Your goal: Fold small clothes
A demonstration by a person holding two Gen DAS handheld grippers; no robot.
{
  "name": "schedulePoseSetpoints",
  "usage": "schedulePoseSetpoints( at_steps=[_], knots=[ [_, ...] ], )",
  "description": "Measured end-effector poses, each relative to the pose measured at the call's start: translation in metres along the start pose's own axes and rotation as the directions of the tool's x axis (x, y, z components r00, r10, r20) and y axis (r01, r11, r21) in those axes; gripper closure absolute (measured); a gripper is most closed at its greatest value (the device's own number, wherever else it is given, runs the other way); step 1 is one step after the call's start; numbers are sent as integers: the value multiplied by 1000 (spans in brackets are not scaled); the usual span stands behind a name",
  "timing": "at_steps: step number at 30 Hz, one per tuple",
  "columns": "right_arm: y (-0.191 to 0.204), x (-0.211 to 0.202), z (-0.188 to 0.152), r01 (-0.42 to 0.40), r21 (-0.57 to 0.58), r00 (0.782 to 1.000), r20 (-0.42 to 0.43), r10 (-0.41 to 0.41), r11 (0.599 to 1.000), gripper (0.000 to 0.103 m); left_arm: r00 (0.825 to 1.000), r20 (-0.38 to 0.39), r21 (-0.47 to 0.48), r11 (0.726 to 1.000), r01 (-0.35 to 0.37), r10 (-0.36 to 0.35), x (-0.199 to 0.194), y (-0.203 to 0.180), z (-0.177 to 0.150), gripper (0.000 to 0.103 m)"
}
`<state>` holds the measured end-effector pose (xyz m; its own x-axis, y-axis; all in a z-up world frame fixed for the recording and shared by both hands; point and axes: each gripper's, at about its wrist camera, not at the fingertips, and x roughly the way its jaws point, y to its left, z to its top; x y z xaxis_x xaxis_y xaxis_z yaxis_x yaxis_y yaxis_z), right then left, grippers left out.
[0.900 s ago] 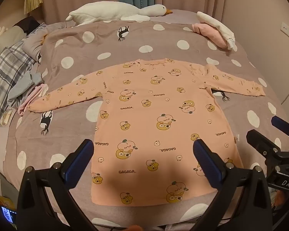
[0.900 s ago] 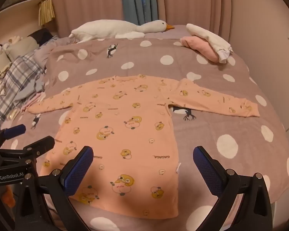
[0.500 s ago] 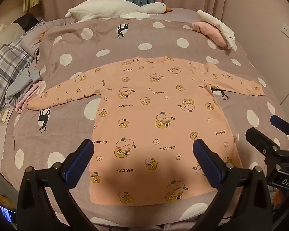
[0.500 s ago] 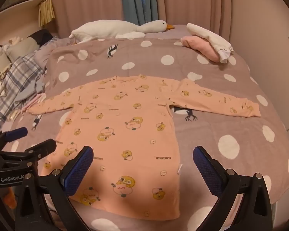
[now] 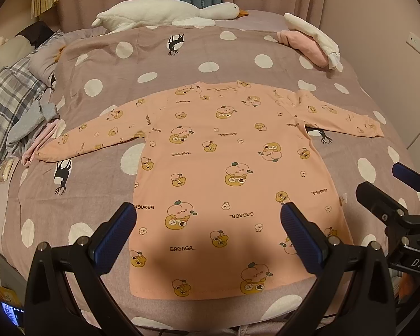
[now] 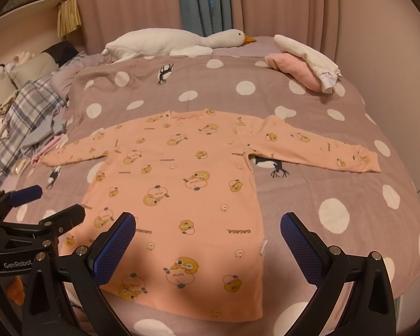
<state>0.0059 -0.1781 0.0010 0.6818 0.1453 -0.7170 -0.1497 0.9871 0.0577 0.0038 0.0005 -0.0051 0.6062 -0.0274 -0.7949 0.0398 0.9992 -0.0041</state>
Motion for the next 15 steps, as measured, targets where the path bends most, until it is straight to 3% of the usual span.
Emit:
schedulePoseSetpoints(
  at_steps=[15],
  knots=[
    [-1, -2, 0, -2, -1, 1000, -1, 2, 1000, 1, 1000, -3, 10, 1000, 2, -2, -1, -5, -1, 0]
  ],
)
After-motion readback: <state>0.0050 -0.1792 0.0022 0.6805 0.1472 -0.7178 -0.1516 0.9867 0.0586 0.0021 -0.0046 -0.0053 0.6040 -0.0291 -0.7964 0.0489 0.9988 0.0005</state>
